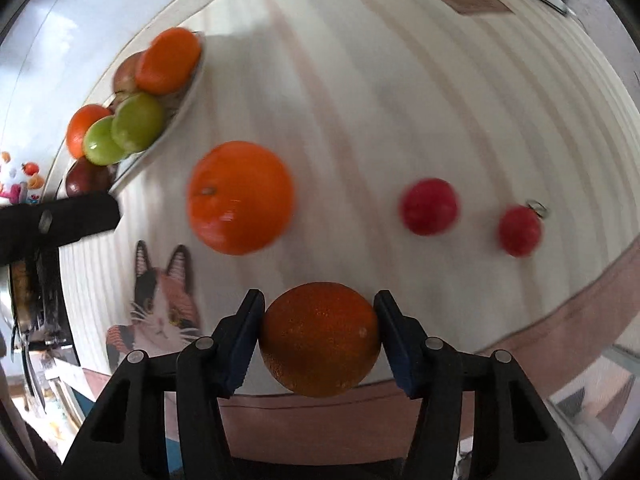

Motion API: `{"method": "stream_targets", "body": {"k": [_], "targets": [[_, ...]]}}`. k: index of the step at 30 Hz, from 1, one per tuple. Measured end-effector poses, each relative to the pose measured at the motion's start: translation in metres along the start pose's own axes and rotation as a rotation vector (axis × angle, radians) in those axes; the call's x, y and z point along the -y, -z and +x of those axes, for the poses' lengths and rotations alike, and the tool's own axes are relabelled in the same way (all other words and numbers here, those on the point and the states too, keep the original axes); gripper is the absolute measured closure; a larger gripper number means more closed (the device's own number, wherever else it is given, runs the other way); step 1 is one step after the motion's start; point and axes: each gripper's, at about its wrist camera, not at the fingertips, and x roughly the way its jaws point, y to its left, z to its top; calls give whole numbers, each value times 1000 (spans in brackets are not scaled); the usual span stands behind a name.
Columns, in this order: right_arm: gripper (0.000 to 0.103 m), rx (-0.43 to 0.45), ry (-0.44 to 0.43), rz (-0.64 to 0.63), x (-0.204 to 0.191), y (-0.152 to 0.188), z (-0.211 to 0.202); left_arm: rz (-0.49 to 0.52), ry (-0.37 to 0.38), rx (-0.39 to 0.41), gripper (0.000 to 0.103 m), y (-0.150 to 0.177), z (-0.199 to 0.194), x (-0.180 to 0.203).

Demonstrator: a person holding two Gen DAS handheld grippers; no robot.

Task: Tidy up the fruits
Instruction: 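Grasp a tangerine with the left gripper while the right grasps the other tangerine, then carry both tangerines onto the floral plate and open both grippers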

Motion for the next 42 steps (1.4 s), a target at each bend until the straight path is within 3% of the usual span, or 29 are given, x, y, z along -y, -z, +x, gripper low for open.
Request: {"method": "stream_targets", "body": {"k": [8,9,11,18,23,30,33,36,42], "targets": [[44,9,2,43,10,-2,-2,15,77,-124,21,-28,50,27],[44,10,4,43,10,-1,-2,17,72,-125,23,-29,53,28],[44,11,7,40,10,-3,-2,23,100,-115,41,-31,56,32],[44,-2,18,19,6,-9,0,52,10,-43,42,-26,51,31],[44,-20,8,-25,-15,-8,8,7,-19,-24,42,3,38,-13],[44,-54,-23,-168,-73,-10,28,-150,-53,-43,42,55,34,-97],[44,-66,-22,-222,-94,-14,33,-246,-14,-55,41,67,44,-124],[43,-76,-18,-243,-104,-17,36,-293,32,-42,41,66,45,-132],[43,-96,-27,-227,-100,-19,36,-294,22,-25,41,68,45,-135]]}}
